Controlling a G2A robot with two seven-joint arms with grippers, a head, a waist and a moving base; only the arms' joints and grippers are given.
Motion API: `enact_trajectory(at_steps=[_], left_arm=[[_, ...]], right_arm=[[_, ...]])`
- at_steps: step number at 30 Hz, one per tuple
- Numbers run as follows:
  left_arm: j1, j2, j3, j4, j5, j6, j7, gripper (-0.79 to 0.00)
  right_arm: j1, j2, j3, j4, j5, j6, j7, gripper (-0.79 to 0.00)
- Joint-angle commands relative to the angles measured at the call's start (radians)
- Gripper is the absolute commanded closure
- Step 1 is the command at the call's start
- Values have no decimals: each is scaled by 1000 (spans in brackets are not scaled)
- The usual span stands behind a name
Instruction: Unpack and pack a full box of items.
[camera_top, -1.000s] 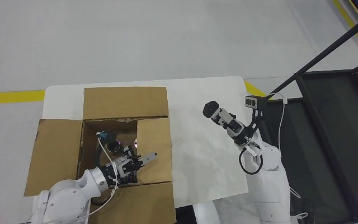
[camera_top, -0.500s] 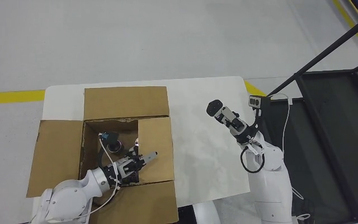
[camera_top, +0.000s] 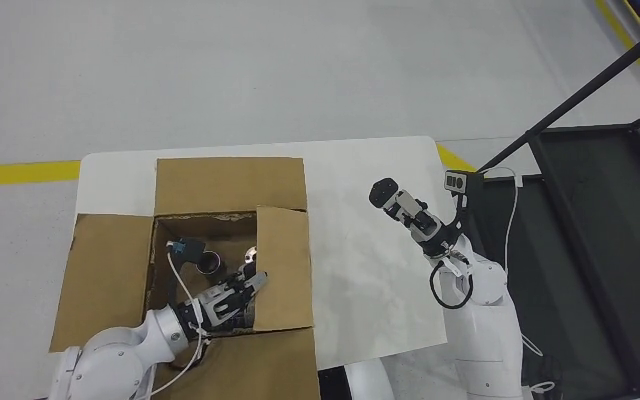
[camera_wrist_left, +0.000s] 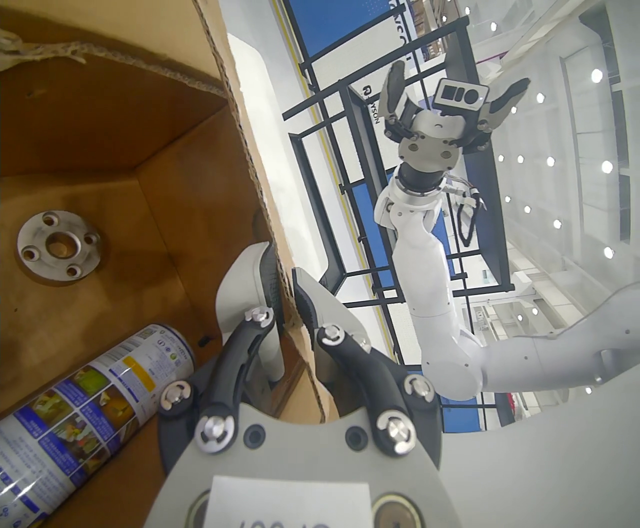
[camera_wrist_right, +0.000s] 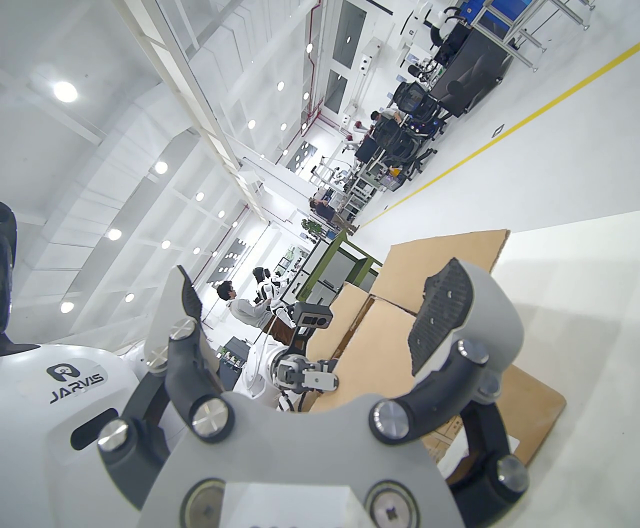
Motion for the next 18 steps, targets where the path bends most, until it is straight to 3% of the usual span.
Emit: enact_trajectory(at_steps=[1, 9, 10, 12, 13, 14, 18], left_arm=[[-3, 3, 4, -21, -1, 2, 3, 0], [-39, 14, 51, -60, 31, 28, 22, 0], [-45, 15, 59, -62, 38, 30, 27, -95], [-58, 18, 75, -67, 59, 34, 37, -388], [-65, 19, 84, -68, 69, 37, 45, -693], [-72, 19, 93, -67, 76, 43, 51, -785], [-107, 22, 127, -64, 88, 67, 71, -785]], right_arm=[[0, 2, 1, -9, -25, 6, -17, -785], [-13, 15, 0, -33, -62, -3, -89, -785], [-14, 16, 0, -33, -61, -3, -94, -785], [-15, 20, -4, -33, -56, 0, -96, -785], [-15, 22, -5, -33, -54, 1, -96, -785], [-15, 24, -6, -33, -54, 0, -97, -785], [-16, 31, -8, -33, -45, -7, -110, -785]])
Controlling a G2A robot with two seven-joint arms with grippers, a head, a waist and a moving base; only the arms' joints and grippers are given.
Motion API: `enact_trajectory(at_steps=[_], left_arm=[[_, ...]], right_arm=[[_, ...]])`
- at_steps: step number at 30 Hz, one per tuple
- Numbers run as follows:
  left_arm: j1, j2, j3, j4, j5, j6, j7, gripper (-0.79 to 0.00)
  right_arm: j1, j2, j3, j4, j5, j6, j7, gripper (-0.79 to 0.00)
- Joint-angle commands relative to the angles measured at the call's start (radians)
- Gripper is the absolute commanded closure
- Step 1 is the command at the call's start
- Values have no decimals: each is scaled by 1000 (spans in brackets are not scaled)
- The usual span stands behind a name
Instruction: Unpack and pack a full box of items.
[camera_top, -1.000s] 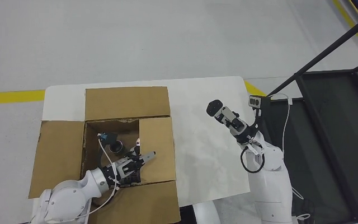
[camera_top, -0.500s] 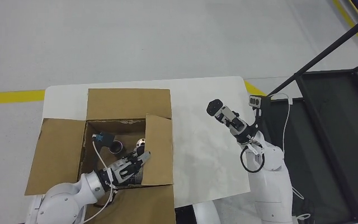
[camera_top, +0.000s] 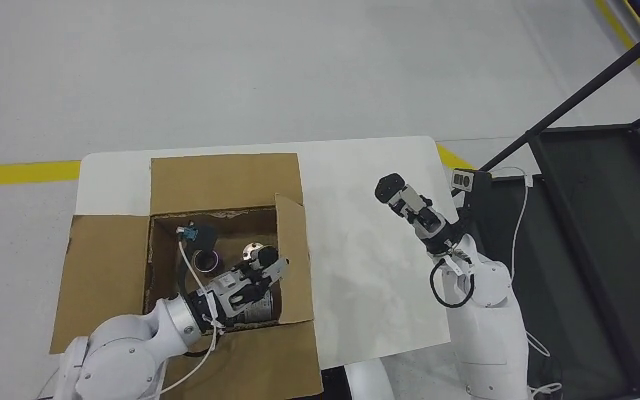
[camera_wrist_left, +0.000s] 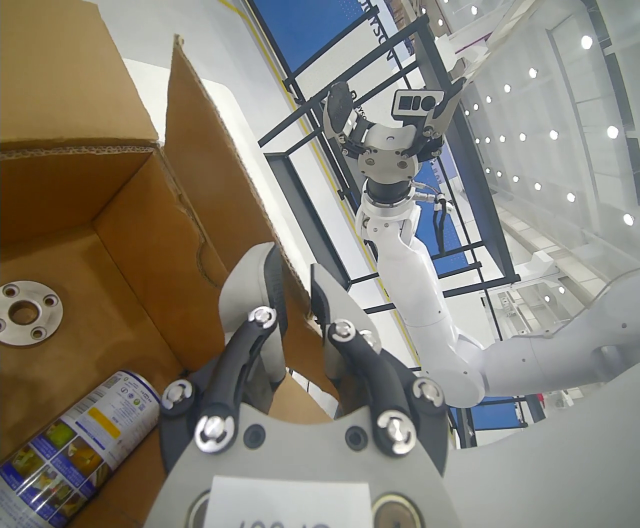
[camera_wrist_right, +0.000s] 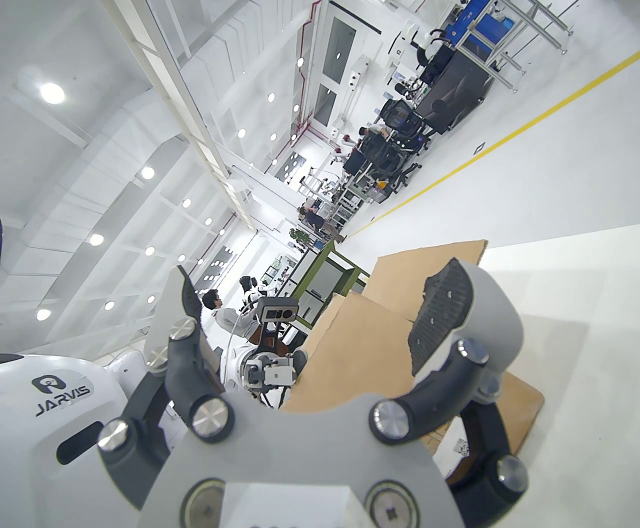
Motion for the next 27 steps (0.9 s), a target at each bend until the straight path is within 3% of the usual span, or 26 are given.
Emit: enact_trajectory(at_steps=[1, 18, 27], left_arm=[[-21, 1, 18, 4, 6, 12, 10, -785], [-184, -14, 198, 102, -81, 151, 278, -785], [-234, -21, 278, 164, -147, 230, 328, -785]], right_arm=[[-1, 4, 3, -1, 3, -5, -11, -785], [-5, 32, 72, -1, 60, -51, -114, -785], [-1, 48, 159, 5, 150, -119, -170, -785]])
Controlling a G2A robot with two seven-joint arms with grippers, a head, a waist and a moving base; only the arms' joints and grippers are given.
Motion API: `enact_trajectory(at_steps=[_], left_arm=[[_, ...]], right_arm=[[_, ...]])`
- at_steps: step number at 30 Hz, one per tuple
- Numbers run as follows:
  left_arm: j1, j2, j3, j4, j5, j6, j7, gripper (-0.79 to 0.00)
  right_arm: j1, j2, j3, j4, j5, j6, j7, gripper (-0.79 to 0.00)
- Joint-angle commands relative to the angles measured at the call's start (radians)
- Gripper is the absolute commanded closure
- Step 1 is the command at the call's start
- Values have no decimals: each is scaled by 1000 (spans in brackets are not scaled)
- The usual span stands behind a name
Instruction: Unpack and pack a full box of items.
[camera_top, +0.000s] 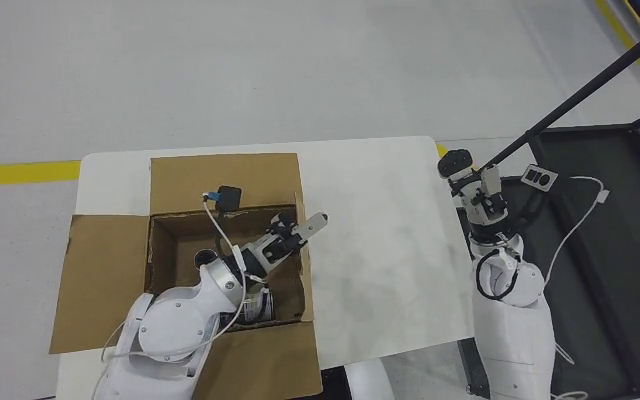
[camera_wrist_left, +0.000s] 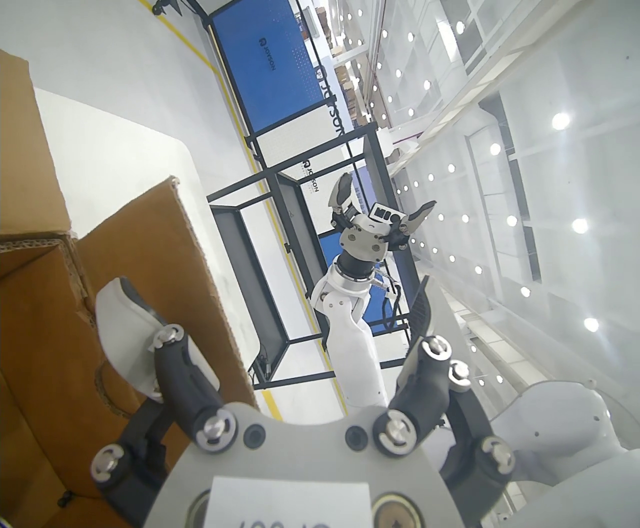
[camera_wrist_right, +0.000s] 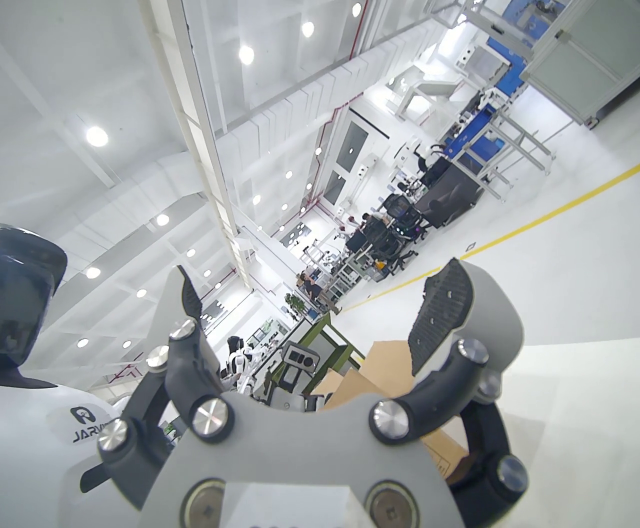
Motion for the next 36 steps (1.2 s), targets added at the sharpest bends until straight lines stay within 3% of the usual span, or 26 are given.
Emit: enact_trajectory(at_steps=[1, 13, 36], left_arm=[[-11, -1, 22, 17, 12, 17, 9, -785], [-139, -20, 148, 124, 15, 168, 59, -785], [-319, -56, 327, 264, 60, 308, 79, -785]], right_arm=[[-1, 4, 19, 4, 21, -3, 0, -785], [0, 8, 32, 6, 35, 0, 0, -785], [0, 8, 32, 6, 35, 0, 0, -785]])
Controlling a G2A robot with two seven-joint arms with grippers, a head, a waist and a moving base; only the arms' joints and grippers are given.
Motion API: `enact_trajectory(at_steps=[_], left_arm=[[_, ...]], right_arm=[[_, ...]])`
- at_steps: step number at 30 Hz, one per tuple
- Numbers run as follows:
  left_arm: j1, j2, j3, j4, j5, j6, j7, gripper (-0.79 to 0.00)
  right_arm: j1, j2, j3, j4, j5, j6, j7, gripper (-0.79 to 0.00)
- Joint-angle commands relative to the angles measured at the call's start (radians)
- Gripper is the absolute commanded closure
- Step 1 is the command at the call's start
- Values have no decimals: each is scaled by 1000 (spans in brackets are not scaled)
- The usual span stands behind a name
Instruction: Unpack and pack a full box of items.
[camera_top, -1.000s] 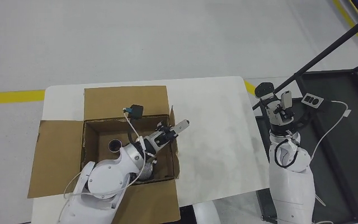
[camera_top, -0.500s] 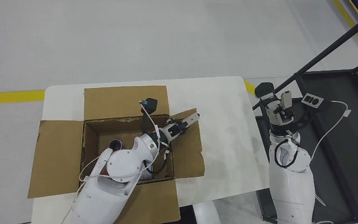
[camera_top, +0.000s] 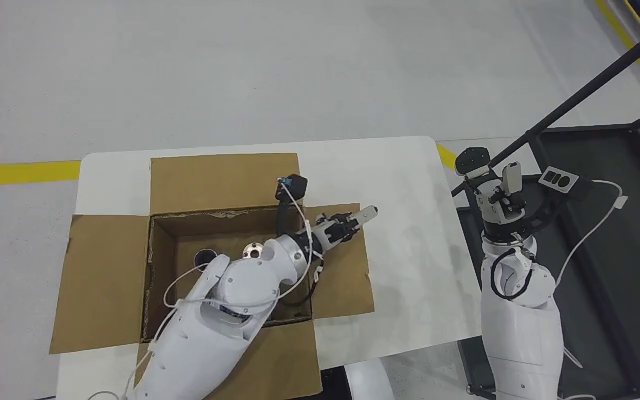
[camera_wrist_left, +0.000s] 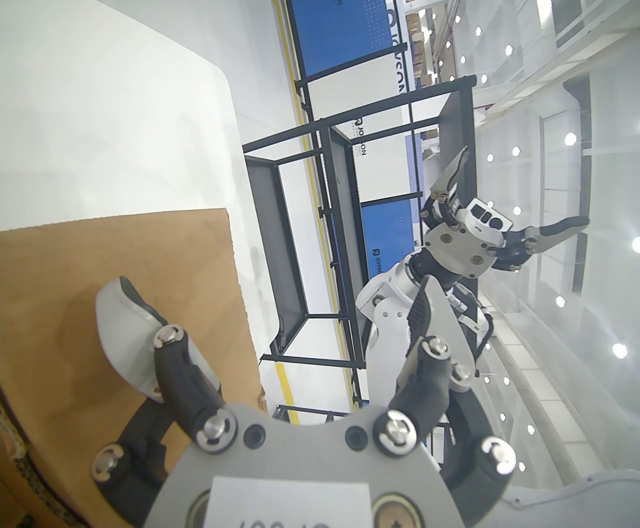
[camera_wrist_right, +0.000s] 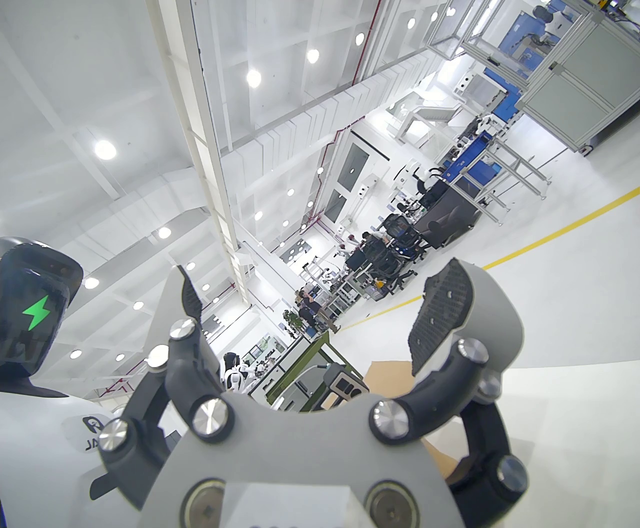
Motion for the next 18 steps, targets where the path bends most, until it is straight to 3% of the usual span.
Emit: enact_trajectory(at_steps=[1, 18], left_arm=[[-15, -3, 16, 12, 16, 24, -6, -785], [-72, -13, 81, 49, 129, 130, -56, -785]], right_arm=[[0, 0, 0, 0, 0, 0, 0, -785], [0, 0, 0, 0, 0, 0, 0, -785]])
